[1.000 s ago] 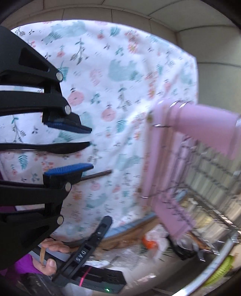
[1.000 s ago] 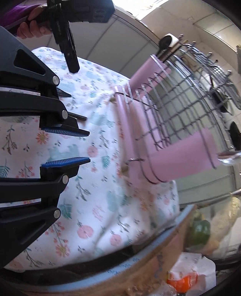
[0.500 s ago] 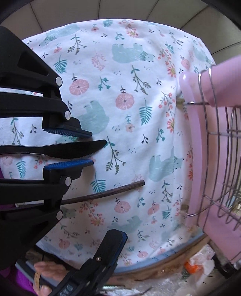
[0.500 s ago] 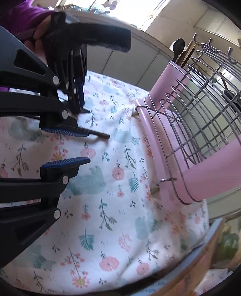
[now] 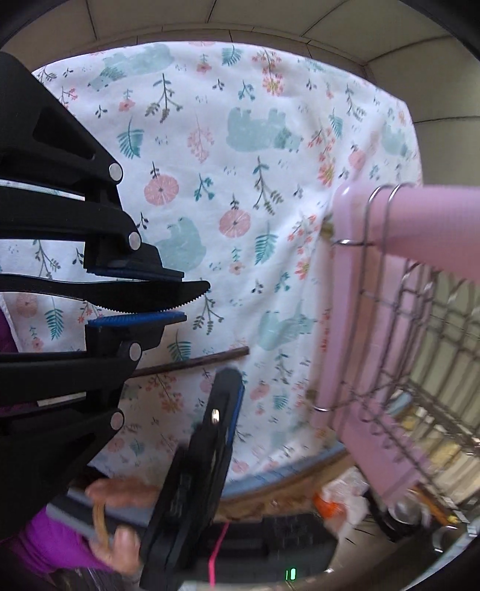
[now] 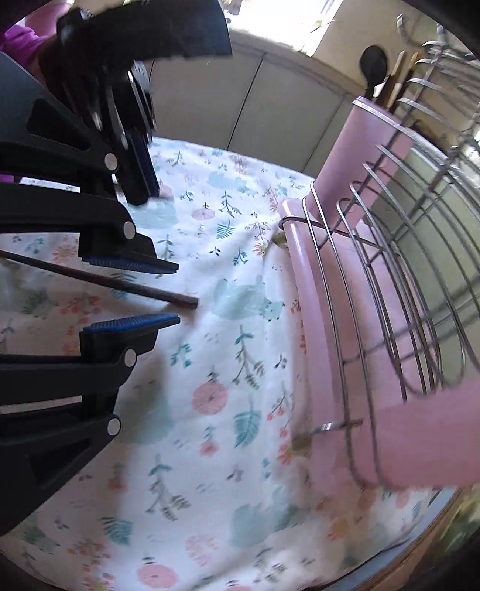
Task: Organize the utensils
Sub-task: 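Grasp the black serrated knife with the left gripper while the right gripper grasps a dark chopstick, then lift the knife and chopstick, lower them into the pink cup, open both grippers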
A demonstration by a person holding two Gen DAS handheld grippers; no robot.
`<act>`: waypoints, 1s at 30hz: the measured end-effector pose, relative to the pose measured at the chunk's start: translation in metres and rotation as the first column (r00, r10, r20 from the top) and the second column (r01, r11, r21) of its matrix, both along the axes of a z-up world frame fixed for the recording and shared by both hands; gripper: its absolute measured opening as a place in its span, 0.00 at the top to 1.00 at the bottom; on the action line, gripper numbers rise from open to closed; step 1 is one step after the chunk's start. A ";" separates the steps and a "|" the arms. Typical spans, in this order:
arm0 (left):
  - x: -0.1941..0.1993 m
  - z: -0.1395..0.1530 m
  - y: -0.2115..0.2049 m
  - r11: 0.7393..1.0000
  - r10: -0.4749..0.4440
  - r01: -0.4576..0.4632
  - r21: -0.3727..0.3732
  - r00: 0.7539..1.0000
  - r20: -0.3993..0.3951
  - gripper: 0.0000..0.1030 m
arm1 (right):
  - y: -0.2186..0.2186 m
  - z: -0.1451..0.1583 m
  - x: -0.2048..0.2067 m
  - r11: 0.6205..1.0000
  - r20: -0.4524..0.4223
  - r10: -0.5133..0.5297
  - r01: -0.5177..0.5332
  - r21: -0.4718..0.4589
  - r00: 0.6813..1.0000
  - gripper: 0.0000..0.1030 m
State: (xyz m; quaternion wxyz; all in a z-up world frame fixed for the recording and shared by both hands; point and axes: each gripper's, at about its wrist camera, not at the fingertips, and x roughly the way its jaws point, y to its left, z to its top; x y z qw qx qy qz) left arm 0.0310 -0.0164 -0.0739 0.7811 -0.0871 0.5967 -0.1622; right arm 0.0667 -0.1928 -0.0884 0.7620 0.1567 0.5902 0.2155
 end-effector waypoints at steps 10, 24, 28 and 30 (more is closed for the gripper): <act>-0.007 0.019 0.025 0.997 0.050 -0.047 -0.067 0.998 0.038 0.85 | 0.027 -0.011 0.011 0.988 0.039 0.020 -0.014 -0.151 0.999 0.91; -0.015 0.071 0.050 0.974 0.164 -0.110 -0.200 0.947 0.277 0.85 | -0.014 0.059 -0.024 0.995 0.328 -0.099 0.097 0.022 0.939 0.94; -0.019 0.087 0.051 0.965 0.202 -0.121 -0.234 0.912 0.357 0.85 | -0.032 0.086 -0.037 0.990 0.428 -0.139 0.130 0.050 0.893 0.94; -0.022 0.094 0.050 0.963 0.215 -0.125 -0.241 0.893 0.395 0.85 | -0.038 0.094 -0.040 0.988 0.455 -0.155 0.143 0.061 0.877 0.94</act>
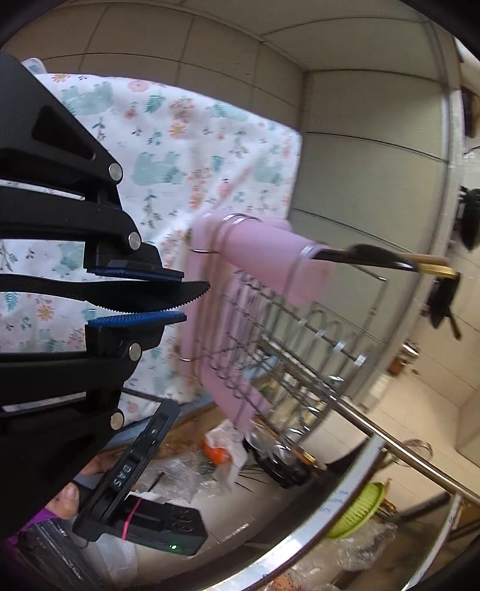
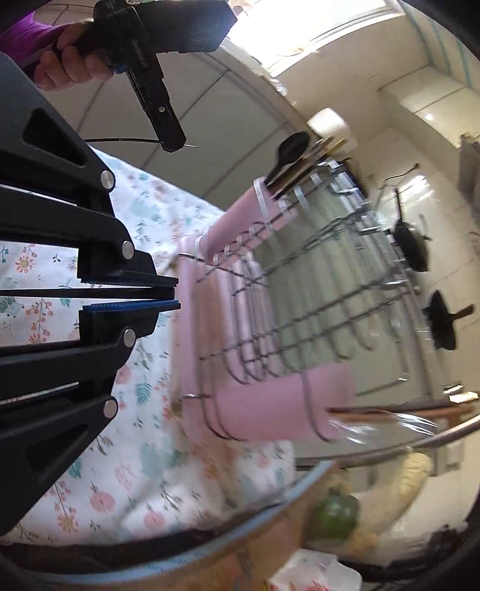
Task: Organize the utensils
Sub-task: 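Lift the knife and chopstick, lower them into the pink cup, open both grippers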
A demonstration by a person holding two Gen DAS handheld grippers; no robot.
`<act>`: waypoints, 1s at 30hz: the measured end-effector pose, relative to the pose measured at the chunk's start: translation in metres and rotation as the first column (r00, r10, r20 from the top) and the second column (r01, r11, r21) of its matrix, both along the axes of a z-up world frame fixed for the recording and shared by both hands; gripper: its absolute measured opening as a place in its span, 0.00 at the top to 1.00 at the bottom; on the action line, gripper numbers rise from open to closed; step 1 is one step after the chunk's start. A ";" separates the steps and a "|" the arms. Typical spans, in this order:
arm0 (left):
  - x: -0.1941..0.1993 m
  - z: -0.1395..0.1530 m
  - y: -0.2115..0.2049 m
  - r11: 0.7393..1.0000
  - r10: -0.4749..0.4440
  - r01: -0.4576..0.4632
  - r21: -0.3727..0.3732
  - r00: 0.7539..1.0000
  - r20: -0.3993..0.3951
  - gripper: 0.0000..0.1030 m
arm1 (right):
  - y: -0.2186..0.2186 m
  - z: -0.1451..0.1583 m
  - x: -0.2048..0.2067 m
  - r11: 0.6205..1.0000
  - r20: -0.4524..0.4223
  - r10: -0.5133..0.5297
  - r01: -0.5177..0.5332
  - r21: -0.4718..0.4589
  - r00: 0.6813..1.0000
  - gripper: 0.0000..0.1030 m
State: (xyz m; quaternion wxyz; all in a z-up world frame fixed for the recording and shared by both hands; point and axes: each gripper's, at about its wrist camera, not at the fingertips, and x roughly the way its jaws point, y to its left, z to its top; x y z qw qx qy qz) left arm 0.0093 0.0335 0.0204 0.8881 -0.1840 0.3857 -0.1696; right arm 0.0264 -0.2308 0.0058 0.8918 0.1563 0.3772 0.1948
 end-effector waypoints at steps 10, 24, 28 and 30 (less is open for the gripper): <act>-0.001 0.011 0.001 0.997 0.068 -0.069 0.018 0.996 0.055 0.85 | -0.013 0.025 -0.020 0.999 0.108 -0.042 0.041 0.010 0.993 0.94; 0.009 0.090 0.009 0.989 0.141 -0.116 -0.091 0.927 0.347 0.85 | -0.042 0.117 -0.022 0.987 0.392 -0.157 0.162 0.022 0.906 0.94; 0.025 0.109 0.007 0.982 0.177 -0.133 -0.131 0.885 0.430 0.85 | -0.050 0.143 -0.018 0.977 0.501 -0.199 0.211 0.034 0.842 0.94; 0.032 0.113 0.005 0.979 0.199 -0.152 -0.137 0.863 0.464 0.85 | -0.052 0.153 -0.012 0.971 0.550 -0.216 0.239 0.031 0.807 0.94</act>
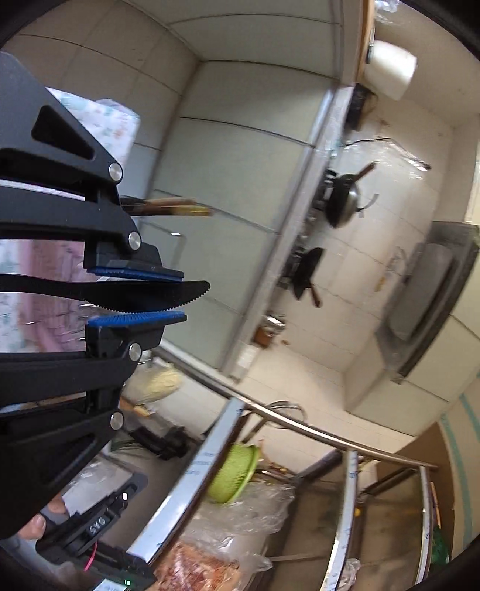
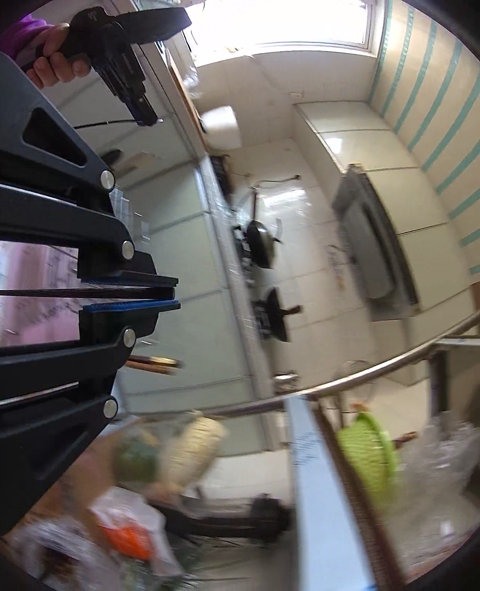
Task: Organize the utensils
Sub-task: 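Lift the knife and chopstick, lower them into the pink cup, open both grippers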
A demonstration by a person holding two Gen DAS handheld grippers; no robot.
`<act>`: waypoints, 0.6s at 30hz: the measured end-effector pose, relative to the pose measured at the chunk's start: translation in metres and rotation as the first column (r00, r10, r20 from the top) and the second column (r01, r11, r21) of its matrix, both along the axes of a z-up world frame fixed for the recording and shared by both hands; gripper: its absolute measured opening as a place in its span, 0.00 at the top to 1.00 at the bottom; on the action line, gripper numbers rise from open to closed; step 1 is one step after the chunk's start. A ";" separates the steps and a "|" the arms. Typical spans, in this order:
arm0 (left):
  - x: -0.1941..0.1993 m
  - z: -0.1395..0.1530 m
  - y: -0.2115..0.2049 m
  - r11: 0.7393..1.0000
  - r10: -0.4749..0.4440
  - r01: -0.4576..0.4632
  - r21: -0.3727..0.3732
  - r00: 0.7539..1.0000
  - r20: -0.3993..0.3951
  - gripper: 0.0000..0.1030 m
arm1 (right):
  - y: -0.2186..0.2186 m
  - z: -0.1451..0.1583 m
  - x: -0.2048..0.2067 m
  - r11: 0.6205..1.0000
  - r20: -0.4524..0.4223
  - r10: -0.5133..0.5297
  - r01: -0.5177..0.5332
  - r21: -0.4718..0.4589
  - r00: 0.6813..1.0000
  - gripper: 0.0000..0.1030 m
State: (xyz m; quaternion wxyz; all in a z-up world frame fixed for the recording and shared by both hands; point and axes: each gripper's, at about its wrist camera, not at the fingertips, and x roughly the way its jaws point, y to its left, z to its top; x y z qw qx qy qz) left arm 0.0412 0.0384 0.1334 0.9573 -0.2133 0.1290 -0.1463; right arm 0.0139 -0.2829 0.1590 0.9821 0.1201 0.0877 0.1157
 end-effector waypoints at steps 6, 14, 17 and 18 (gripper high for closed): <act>0.023 0.005 -0.001 0.997 0.079 -0.079 -0.004 0.993 0.092 0.85 | 0.000 0.012 0.017 0.995 0.130 -0.086 0.092 -0.040 0.988 0.94; 0.050 -0.011 -0.001 0.989 0.142 -0.146 0.023 0.980 0.139 0.85 | 0.011 -0.009 0.050 0.987 0.154 -0.115 0.131 -0.095 0.981 0.94; 0.056 -0.018 -0.005 0.985 0.159 -0.168 0.045 0.973 0.165 0.85 | 0.012 -0.022 0.058 0.986 0.127 -0.113 0.126 -0.105 0.986 0.94; 0.059 -0.021 -0.007 0.984 0.159 -0.169 0.052 0.973 0.170 0.85 | 0.013 -0.026 0.062 0.986 0.115 -0.111 0.123 -0.109 0.987 0.94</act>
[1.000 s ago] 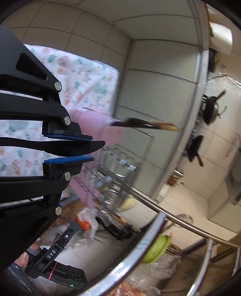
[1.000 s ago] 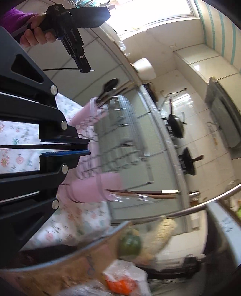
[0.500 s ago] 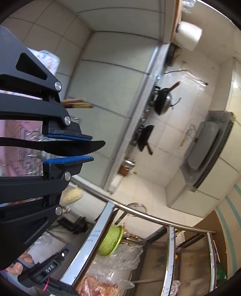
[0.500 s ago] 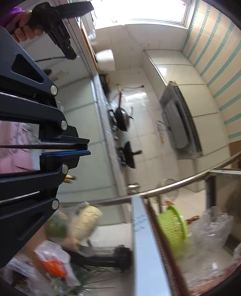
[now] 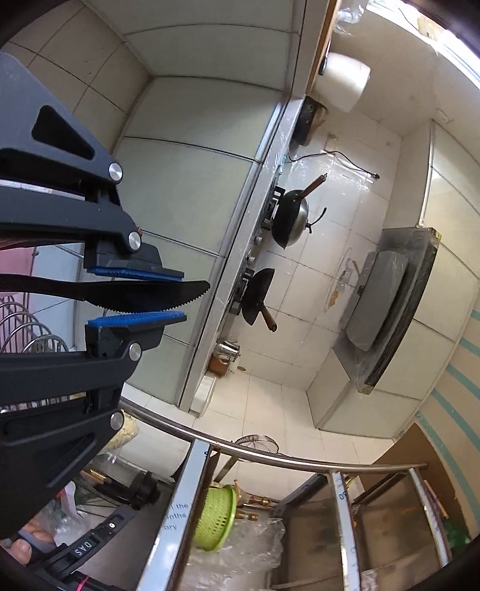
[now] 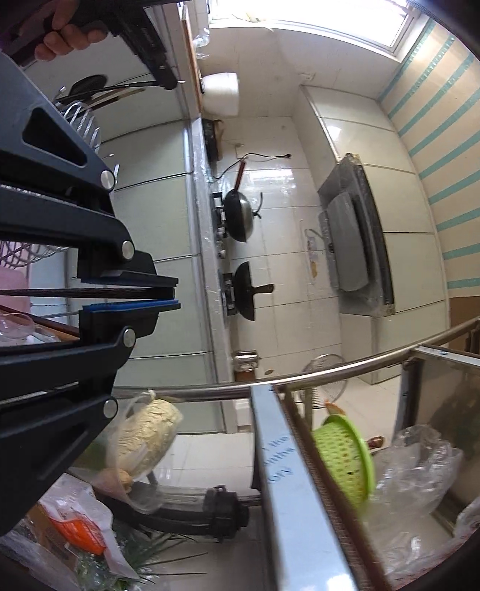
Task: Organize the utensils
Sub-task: 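Lift the knife and chopstick, lower them into the pink cup, open both grippers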
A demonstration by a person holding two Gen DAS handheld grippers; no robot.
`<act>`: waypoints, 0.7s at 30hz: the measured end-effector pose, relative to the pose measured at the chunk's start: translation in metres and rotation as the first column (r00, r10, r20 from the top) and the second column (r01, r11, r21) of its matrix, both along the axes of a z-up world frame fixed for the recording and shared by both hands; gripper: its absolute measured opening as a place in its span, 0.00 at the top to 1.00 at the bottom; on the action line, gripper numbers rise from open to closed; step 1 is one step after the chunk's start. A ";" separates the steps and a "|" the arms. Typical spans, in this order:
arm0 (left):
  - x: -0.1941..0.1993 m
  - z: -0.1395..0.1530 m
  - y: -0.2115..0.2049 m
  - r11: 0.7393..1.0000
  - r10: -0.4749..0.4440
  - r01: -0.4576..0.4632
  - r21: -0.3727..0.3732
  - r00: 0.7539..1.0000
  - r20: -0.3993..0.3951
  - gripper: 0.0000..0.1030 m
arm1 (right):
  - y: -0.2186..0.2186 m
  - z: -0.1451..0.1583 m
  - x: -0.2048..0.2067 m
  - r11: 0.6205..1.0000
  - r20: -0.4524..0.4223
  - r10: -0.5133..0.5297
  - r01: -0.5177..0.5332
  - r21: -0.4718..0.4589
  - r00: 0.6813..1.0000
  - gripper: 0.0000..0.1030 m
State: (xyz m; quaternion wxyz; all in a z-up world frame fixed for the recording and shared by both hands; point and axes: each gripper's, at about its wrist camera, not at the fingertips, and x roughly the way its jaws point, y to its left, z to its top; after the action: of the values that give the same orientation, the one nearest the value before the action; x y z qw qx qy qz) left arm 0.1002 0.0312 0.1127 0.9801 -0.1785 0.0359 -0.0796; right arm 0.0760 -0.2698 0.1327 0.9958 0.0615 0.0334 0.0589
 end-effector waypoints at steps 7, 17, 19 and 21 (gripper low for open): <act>0.005 -0.027 -0.009 0.998 0.033 -0.034 0.059 0.999 0.012 0.85 | 0.003 -0.025 0.003 1.000 -0.065 0.015 -0.016 -0.005 0.998 0.94; -0.024 -0.060 -0.021 0.994 0.010 -0.006 0.108 0.999 -0.037 0.85 | 0.006 -0.057 -0.014 0.999 -0.161 0.051 -0.048 0.022 0.986 0.94; -0.029 -0.068 -0.022 0.994 0.007 -0.001 0.108 0.998 -0.060 0.85 | 0.007 -0.061 -0.018 0.999 -0.177 0.053 -0.050 0.020 0.983 0.94; -0.031 -0.075 -0.023 0.994 0.008 0.002 0.108 0.996 -0.088 0.85 | 0.008 -0.066 -0.019 0.998 -0.200 0.055 -0.053 0.018 0.978 0.94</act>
State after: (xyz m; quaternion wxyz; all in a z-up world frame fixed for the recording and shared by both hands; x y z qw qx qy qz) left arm 0.0688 0.0084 0.0379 0.9859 -0.1286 0.0830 -0.0681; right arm 0.0567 -0.2614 0.0670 0.9850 0.0724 0.1351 0.0798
